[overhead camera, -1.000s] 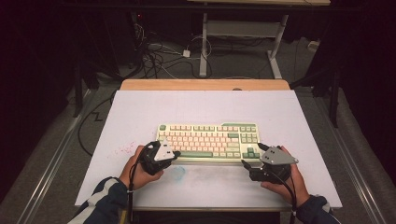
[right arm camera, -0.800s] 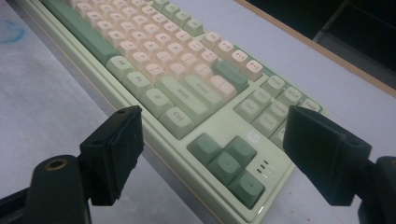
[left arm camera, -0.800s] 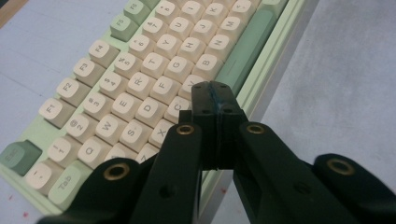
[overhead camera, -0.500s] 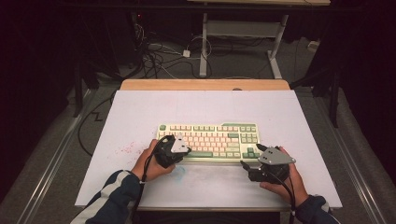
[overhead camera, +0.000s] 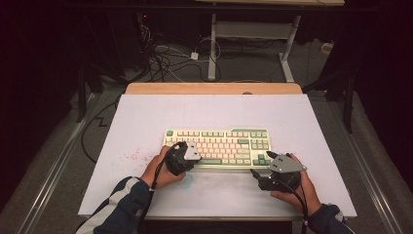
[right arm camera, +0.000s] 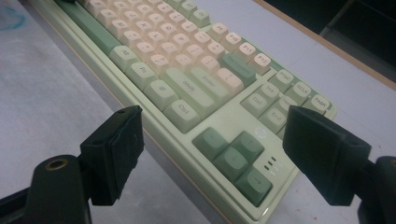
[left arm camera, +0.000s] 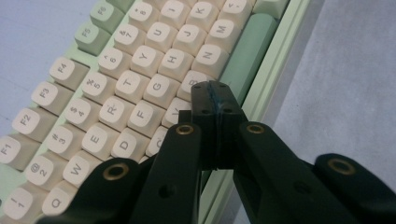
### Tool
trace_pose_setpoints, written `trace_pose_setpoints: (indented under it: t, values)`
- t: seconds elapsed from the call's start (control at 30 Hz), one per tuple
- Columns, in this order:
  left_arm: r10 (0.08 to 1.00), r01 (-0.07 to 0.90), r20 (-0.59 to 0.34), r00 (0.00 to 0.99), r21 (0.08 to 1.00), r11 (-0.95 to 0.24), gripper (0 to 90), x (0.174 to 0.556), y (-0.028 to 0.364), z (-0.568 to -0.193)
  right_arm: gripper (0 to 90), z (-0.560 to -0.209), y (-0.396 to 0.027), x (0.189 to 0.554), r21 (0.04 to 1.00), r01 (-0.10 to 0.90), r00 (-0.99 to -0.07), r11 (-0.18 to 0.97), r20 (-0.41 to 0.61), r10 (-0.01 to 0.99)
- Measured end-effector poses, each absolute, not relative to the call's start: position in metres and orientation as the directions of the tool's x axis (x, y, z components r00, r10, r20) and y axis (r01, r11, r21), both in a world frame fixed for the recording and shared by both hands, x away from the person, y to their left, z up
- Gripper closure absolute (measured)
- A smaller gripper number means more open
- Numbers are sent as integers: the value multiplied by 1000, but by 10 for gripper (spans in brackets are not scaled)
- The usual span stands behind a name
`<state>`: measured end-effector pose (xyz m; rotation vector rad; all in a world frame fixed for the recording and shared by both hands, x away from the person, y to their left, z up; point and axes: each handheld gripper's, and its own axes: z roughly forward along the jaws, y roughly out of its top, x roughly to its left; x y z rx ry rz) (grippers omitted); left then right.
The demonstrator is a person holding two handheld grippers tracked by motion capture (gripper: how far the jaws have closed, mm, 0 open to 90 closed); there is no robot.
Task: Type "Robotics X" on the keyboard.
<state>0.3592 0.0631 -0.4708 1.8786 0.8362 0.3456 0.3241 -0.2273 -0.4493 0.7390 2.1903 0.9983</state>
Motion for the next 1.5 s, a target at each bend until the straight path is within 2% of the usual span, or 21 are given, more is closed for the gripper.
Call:
trace_pose_setpoints:
  t: [0.23, 0.4, 0.6, 0.73, 0.9, 1.0, 1.23, 1.5]
  values:
    - [686, 362, -122, 718, 907, -217, 857, 356, 70, -457, 212, -449, -228, 324, 799, 231, -652, 556, -297, 697]
    - [694, 342, -119, 710, 920, -192, 792, 354, 79, -452, 213, -448, -229, 324, 802, 233, -649, 550, -293, 702]
    - [717, 300, -100, 690, 941, -158, 609, 351, 93, -450, 213, -447, -232, 325, 806, 234, -643, 543, -290, 709]
    - [729, 273, -89, 678, 952, -137, 531, 349, 102, -448, 213, -446, -233, 325, 808, 233, -639, 541, -291, 712]
    - [754, 243, -79, 652, 964, -109, 338, 347, 111, -449, 213, -446, -234, 325, 810, 235, -634, 537, -291, 716]
    - [775, 238, -78, 627, 967, -95, 255, 347, 117, -451, 213, -445, -236, 326, 814, 238, -627, 530, -288, 724]
    - [812, 250, -95, 576, 966, -64, 204, 341, 138, -457, 221, -444, -239, 327, 821, 244, -602, 517, -290, 744]
    - [840, 272, -86, 536, 959, -76, 204, 329, 160, -467, 319, -442, -244, 329, 836, 257, -633, 484, -233, 738]
